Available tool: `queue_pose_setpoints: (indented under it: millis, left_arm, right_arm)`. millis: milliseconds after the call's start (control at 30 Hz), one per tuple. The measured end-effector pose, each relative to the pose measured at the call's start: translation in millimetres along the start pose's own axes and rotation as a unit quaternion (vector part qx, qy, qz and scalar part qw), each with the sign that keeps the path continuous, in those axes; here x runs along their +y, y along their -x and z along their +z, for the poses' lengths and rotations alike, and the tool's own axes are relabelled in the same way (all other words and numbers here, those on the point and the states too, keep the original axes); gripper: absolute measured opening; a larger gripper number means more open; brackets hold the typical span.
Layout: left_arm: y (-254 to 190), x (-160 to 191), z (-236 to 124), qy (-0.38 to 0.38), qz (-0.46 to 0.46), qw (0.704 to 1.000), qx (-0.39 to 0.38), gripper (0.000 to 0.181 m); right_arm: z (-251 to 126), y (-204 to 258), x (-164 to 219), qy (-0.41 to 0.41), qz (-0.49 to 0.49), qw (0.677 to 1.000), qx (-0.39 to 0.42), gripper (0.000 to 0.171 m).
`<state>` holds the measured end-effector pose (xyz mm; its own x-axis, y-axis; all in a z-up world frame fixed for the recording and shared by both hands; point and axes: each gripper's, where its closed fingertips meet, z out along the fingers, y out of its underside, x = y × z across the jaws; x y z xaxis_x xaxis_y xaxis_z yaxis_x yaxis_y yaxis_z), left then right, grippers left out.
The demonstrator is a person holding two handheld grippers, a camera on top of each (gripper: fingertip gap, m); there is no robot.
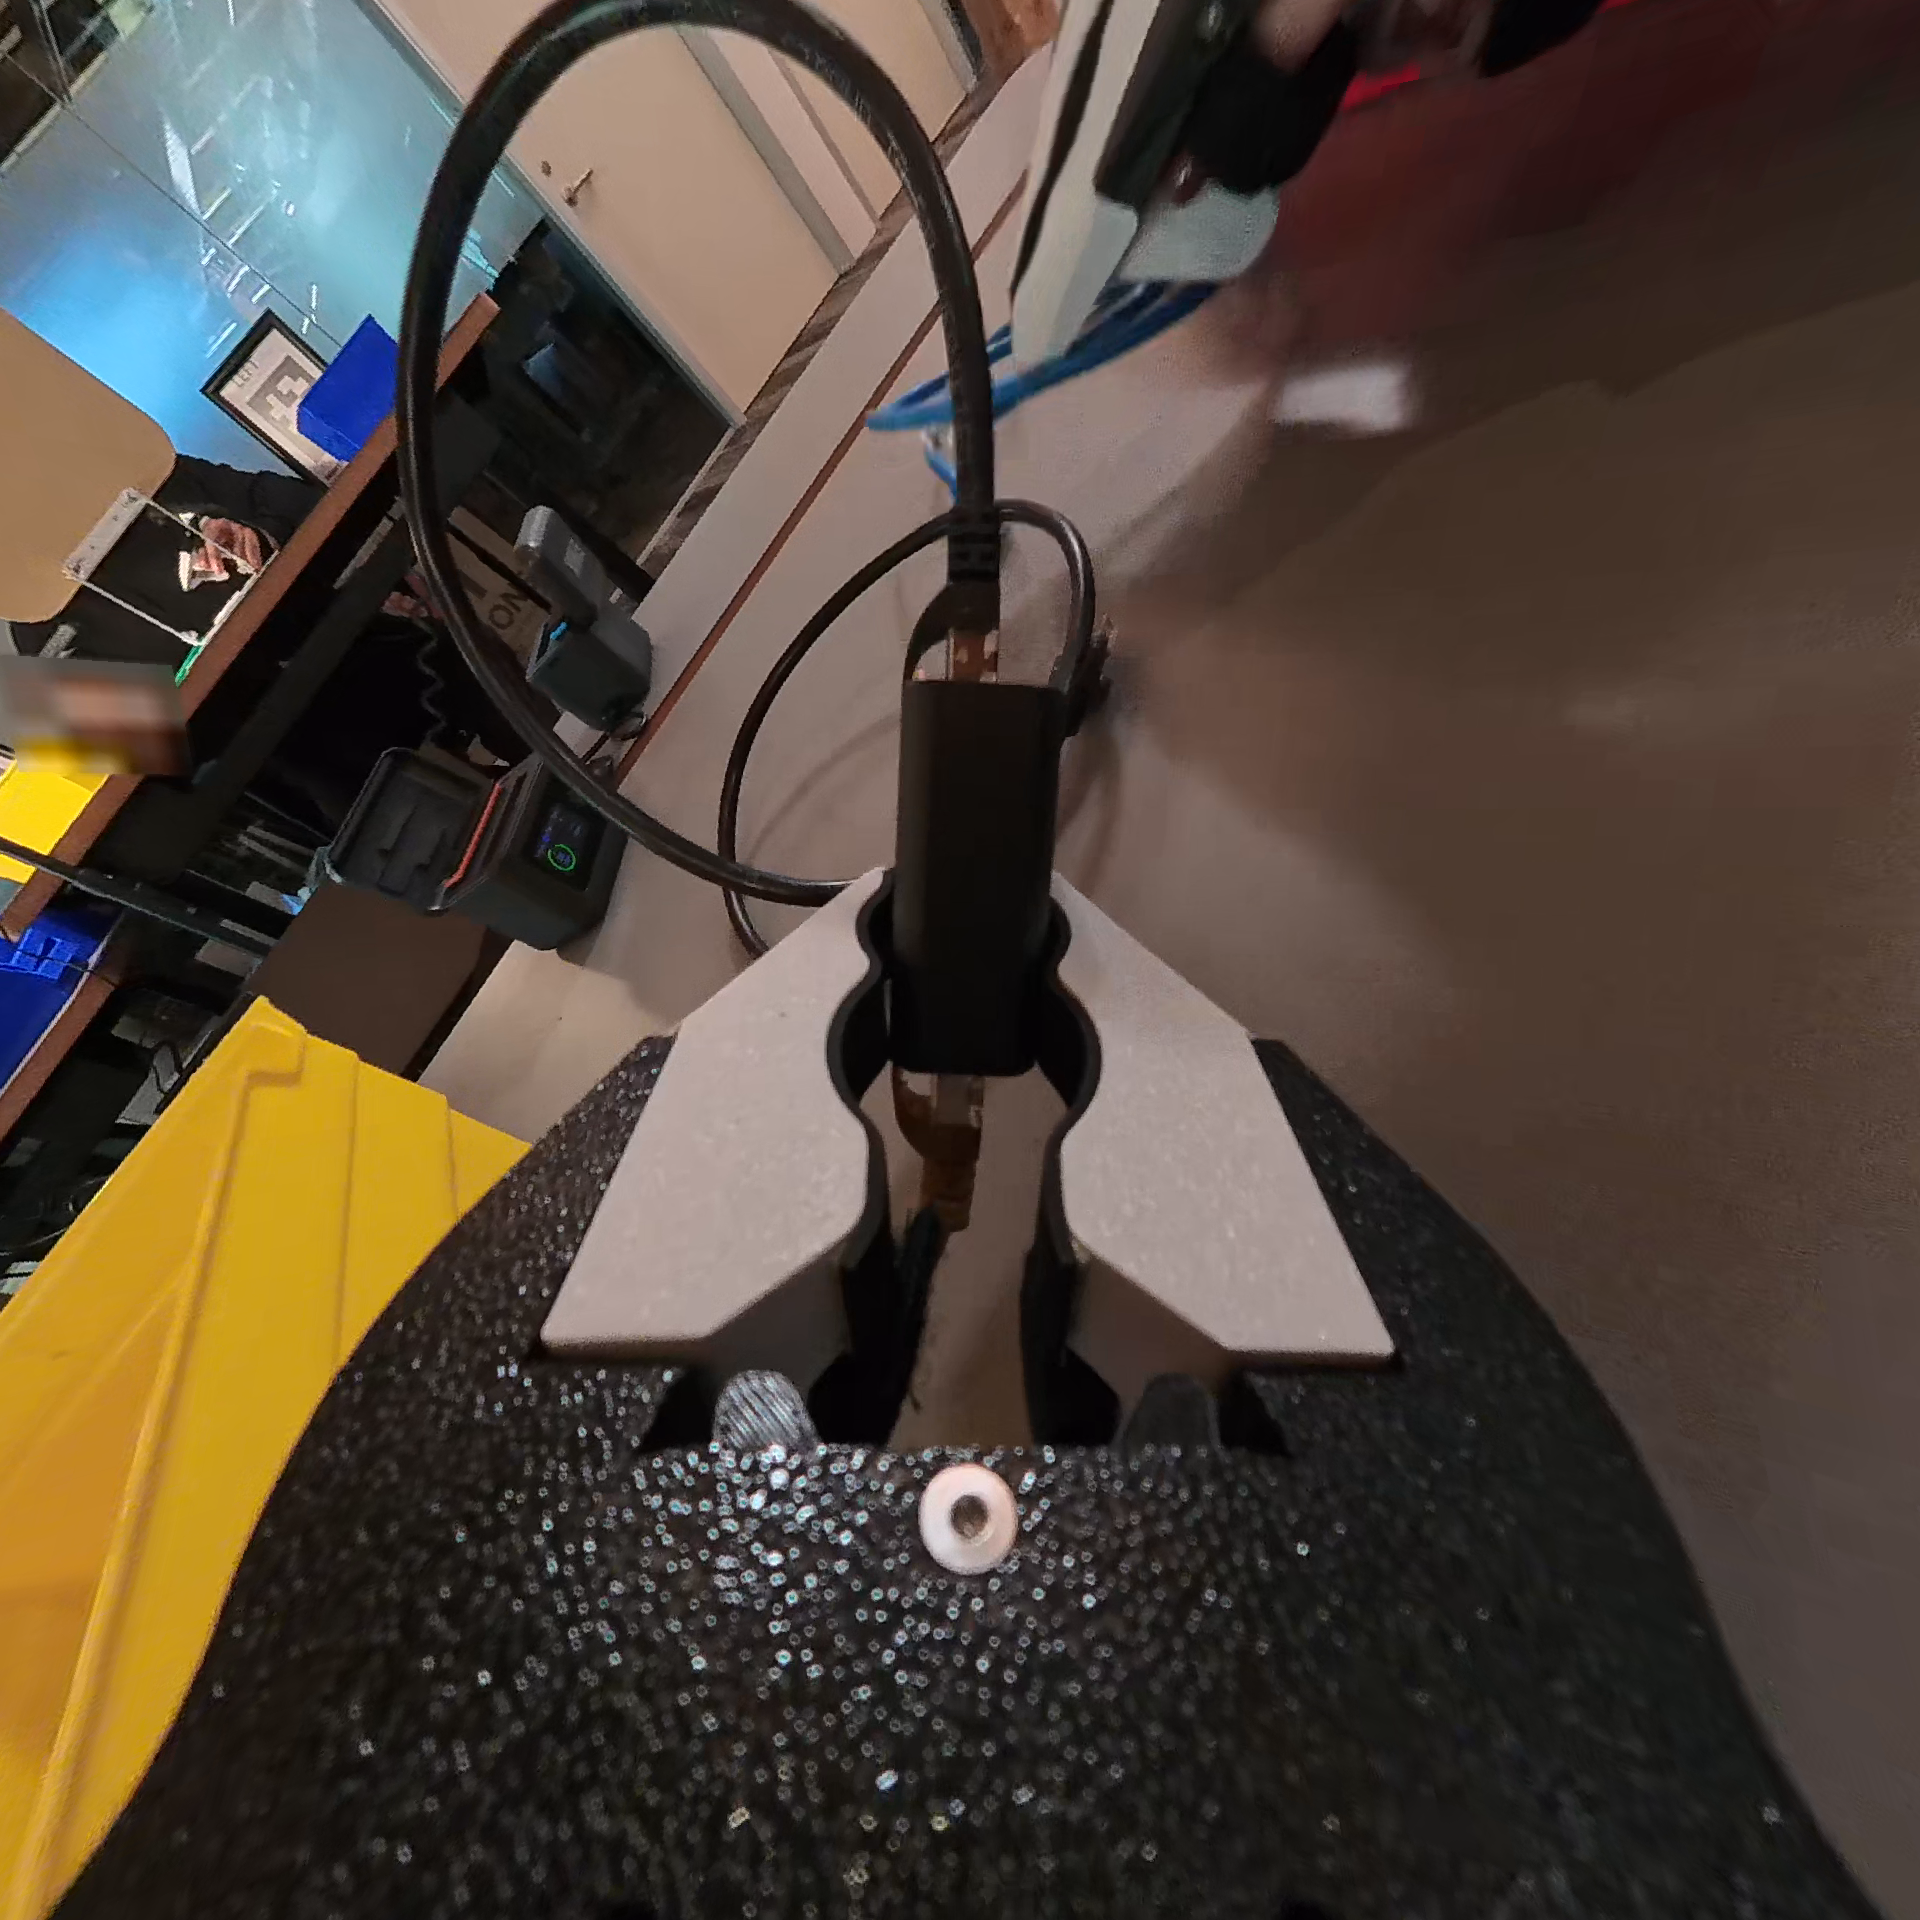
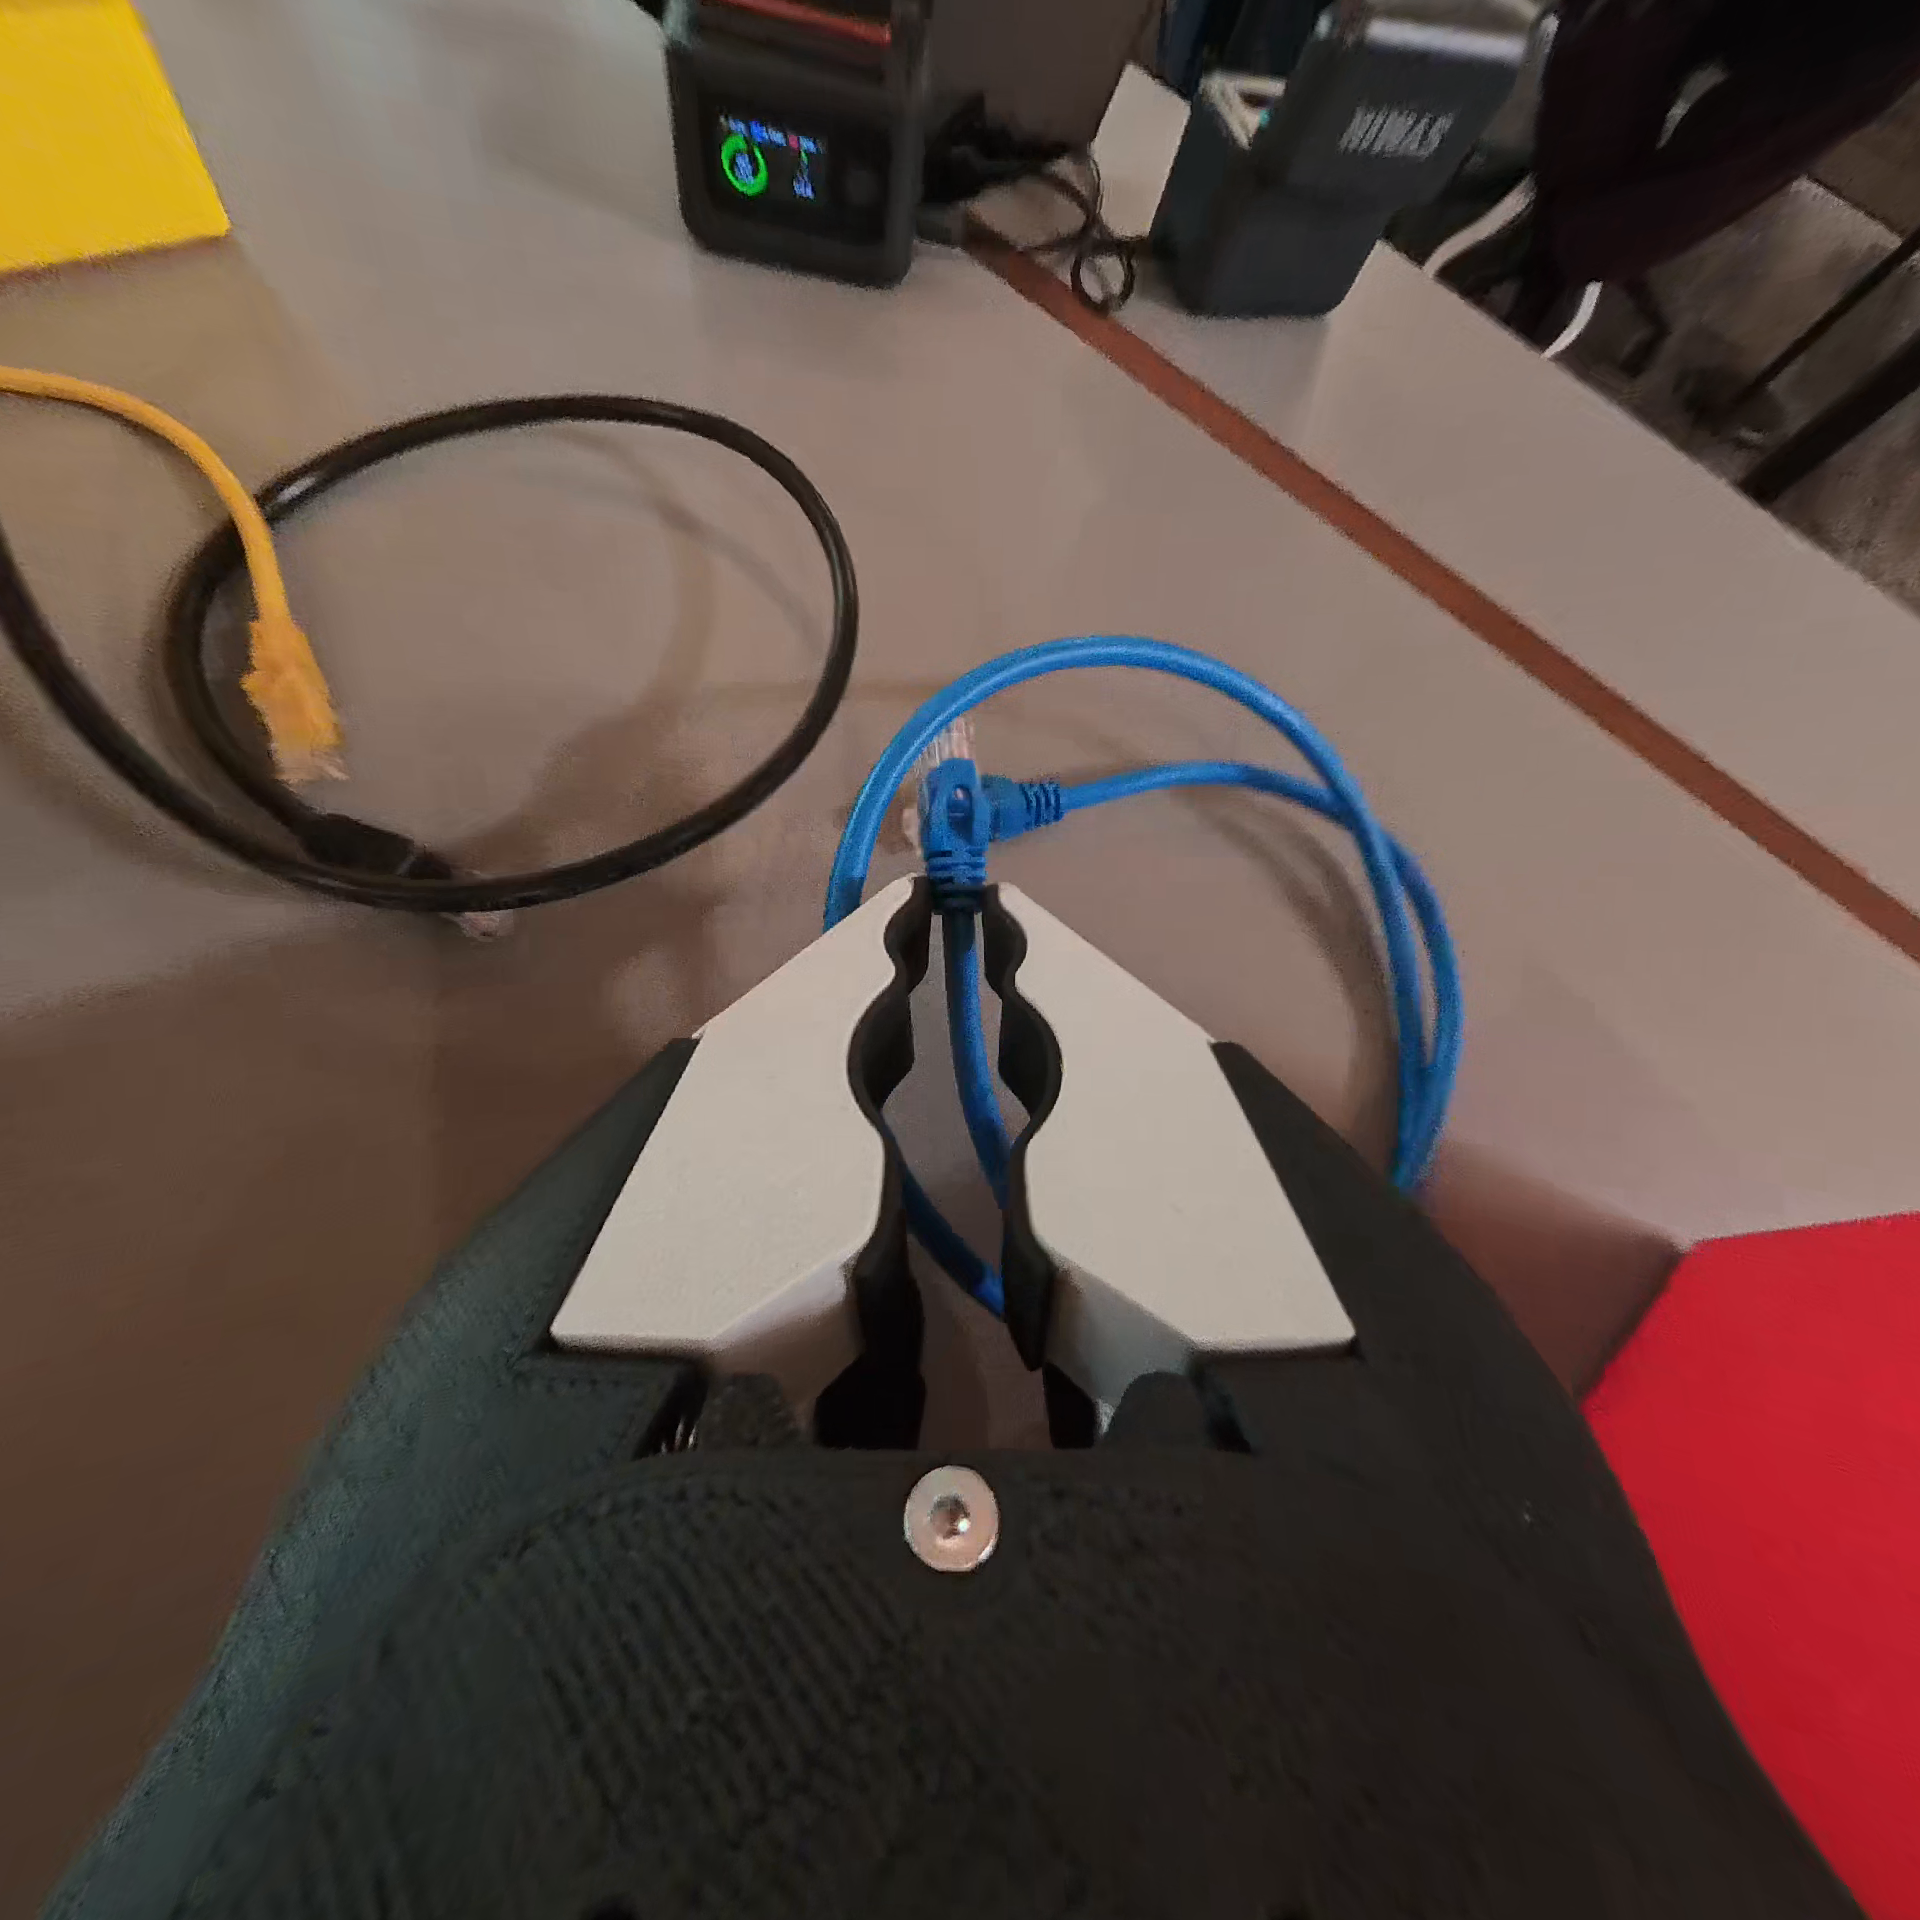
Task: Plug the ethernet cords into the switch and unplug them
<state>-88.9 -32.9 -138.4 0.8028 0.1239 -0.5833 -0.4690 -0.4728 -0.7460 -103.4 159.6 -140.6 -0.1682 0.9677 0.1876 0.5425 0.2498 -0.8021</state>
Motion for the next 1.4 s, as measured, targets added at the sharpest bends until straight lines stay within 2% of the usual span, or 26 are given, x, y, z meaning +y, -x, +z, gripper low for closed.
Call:
queue_pose_setpoints:
  millis: [100, 233, 300, 367, 433, 467, 533, 600, 767, 833, 900, 1000, 1100, 1233, 1400]
  left_arm:
    - [-0.3, 2.7, 1.0, 0.008, 0.008, 1.0, 0.0, 0.022]
    - [-2.7, 4.6, 2.1, 0.017, 0.026, 1.0, -0.001, 0.022]
    - [-4.1, 5.7, 2.9, 0.02, 0.029, 0.999, 0.001, 0.022]
    - [-5.0, 7.0, 3.8, 0.023, 0.028, 0.999, 0.004, 0.022]
    - [-4.9, 7.8, 4.2, 0.025, 0.028, 0.999, 0.003, 0.022]
    - [-4.9, 7.8, 4.2, 0.024, 0.028, 0.999, 0.003, 0.022]
    - [-4.7, 7.9, 4.1, 0.024, 0.027, 0.999, 0.002, 0.022]
    - [-4.5, 8.1, 4.1, 0.024, 0.027, 0.999, 0.002, 0.022]
    - [-5.0, 9.7, 4.8, 0.029, 0.039, 0.999, 0.001, 0.022]
    - [-5.4, 12.0, 5.4, 0.04, 0.066, 0.997, -0.005, 0.022]
    - [-3.5, 16.5, 5.6, 0.059, 0.117, 0.991, -0.019, 0.022]
    - [3.0, 24.3, 5.5, 0.092, 0.203, 0.974, -0.049, 0.022]
    - [1.0, 28.6, 7.2, 0.108, 0.262, 0.957, -0.055, 0.022]
    - [-6.9, 21.6, 9.6, 0.1, 0.33, 0.937, -0.066, 0.022]
    - [-19.4, 1.8, 5.8, 0.034, 0.368, 0.927, -0.068, 0.021]
  right_arm:
    - [-22.4, -6.0, -7.4, -0.006, -0.026, 0.999, 0.035, 0.008]
    - [-41.3, -21.7, -18.6, -0.03, -0.156, 0.976, 0.146, 0.008]
    - [-39.0, -18.2, -13.6, -0.001, -0.275, 0.945, 0.178, 0.008]
    - [-33.0, -20.0, -1.4, 0.064, -0.381, 0.897, 0.216, 0.008]
    - [-26.9, -21.0, 3.6, 0.106, -0.455, 0.849, 0.247, 0.008]
    - [-23.9, -18.9, 2.9, 0.108, -0.474, 0.836, 0.252, 0.008]
    - [-21.5, -16.3, -0.8, 0.101, -0.479, 0.832, 0.26, 0.008]
    - [-23.1, -14.7, -3.7, 0.089, -0.456, 0.848, 0.254, 0.008]
    - [-31.8, 14.8, -1.9, 0.031, -0.295, 0.95, 0.103, 0.008]
    - [-41.0, 31.4, -3.8, 0.01, -0.216, 0.976, 0.02, 0.008]
    - [-51.5, 52.0, 1.1, 0.014, -0.135, 0.987, -0.081, 0.009]
    - [-68.4, 79.7, 8.8, 0.03, -0.064, 0.978, -0.198, 0.008]
    - [-82.1, 108.7, 11.7, 0.041, -0.053, 0.957, -0.281, 0.008]
    - [-80.8, 140.3, 9.2, 0.057, -0.055, 0.943, -0.323, 0.008]
    - [-75.7, 174.2, 20.3, 0.094, -0.09, 0.925, -0.357, 0.008]
